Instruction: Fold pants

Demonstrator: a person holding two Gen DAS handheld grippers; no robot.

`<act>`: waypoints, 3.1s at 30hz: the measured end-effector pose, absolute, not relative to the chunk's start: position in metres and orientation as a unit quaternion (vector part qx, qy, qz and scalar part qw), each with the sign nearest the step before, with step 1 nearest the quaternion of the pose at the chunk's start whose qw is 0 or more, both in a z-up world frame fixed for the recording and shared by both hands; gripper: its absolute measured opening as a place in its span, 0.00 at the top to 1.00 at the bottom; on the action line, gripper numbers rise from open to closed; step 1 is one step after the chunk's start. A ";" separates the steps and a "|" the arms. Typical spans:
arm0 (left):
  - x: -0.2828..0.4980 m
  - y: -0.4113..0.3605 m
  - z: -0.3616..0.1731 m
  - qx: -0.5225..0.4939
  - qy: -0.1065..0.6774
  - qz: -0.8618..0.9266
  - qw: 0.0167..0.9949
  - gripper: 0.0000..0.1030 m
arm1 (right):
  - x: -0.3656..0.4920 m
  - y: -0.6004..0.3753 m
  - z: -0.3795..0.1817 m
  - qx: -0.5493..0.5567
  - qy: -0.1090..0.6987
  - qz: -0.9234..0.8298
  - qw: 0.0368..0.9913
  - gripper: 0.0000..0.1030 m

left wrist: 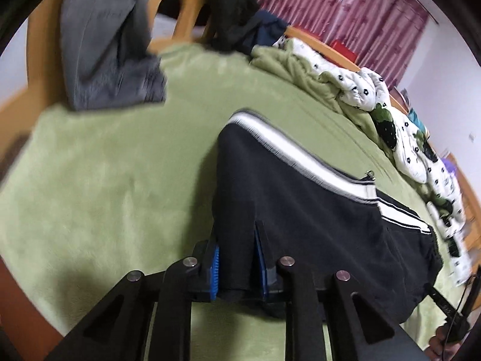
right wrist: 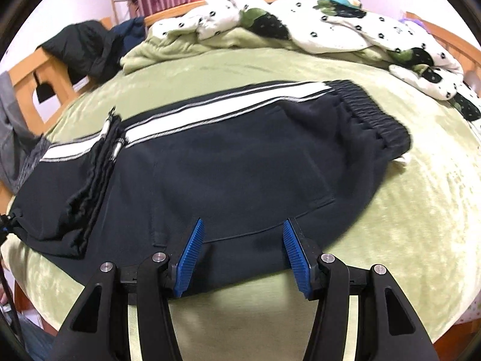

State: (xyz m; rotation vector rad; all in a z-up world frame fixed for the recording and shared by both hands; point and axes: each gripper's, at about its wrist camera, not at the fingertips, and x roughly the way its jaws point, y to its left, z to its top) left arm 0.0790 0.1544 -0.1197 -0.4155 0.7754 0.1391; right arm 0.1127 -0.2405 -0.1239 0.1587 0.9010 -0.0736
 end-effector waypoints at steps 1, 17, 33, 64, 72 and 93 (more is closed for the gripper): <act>0.081 0.146 -0.105 -0.191 0.365 0.061 0.909 0.83 | 0.111 -0.245 -0.123 0.080 0.432 -0.041 0.897 0.48; 0.113 -0.112 -0.037 -0.003 0.327 -0.113 0.938 0.84 | 0.076 -0.328 -0.101 0.149 0.405 -0.074 0.899 0.48; 0.094 -0.127 -0.089 -0.072 0.410 -0.226 0.881 0.63 | 0.076 -0.317 -0.103 0.181 0.402 -0.039 0.897 0.48; 0.057 -0.068 -0.189 -0.086 0.383 -0.118 0.912 0.44 | 0.191 -0.213 -0.093 0.211 0.424 0.172 0.864 0.82; 0.058 -0.089 -0.171 -0.049 0.394 -0.115 0.911 0.49 | 0.187 -0.274 -0.070 0.170 0.381 0.147 0.897 0.83; 0.067 -0.161 -0.161 -0.029 0.399 -0.160 0.903 0.60 | 0.160 -0.420 -0.155 0.197 0.418 -0.044 0.886 0.73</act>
